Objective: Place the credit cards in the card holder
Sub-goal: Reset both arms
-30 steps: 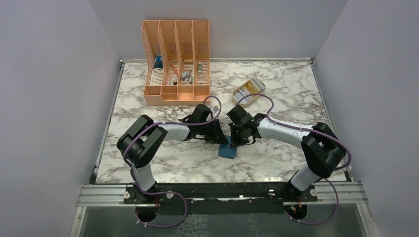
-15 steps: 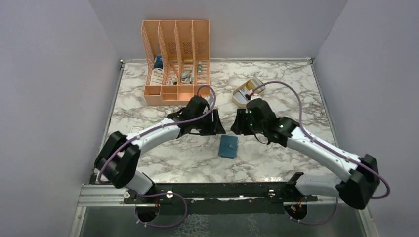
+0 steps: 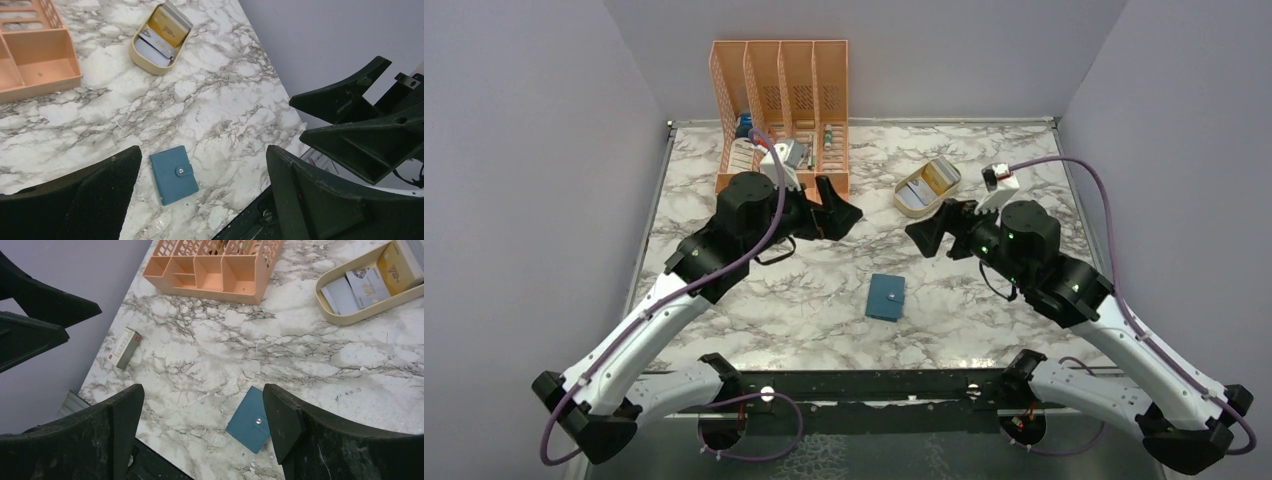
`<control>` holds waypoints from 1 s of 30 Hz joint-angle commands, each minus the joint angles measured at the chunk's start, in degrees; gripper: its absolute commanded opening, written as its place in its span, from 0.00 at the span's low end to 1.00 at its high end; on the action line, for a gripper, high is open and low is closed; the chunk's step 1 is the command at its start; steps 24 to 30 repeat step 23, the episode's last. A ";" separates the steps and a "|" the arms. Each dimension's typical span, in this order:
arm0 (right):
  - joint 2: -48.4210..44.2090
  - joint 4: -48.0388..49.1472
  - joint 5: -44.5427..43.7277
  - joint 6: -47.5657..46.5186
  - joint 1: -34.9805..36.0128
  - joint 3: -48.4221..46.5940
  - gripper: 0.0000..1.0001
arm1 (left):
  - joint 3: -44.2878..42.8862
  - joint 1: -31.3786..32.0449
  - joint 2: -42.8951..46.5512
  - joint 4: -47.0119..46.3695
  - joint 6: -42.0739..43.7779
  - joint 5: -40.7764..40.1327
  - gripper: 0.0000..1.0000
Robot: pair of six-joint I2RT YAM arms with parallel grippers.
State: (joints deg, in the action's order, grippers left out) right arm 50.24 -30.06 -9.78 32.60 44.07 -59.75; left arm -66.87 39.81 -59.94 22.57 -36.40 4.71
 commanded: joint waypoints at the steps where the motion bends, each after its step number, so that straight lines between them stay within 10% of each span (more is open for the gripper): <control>1: -4.95 2.74 0.87 -0.83 0.05 3.23 0.91 | 2.78 -0.09 5.72 2.65 4.20 -4.95 0.99; 30: -11.62 5.74 -1.78 4.58 0.05 12.04 0.94 | 16.95 -0.09 13.20 -6.30 0.31 -3.38 0.99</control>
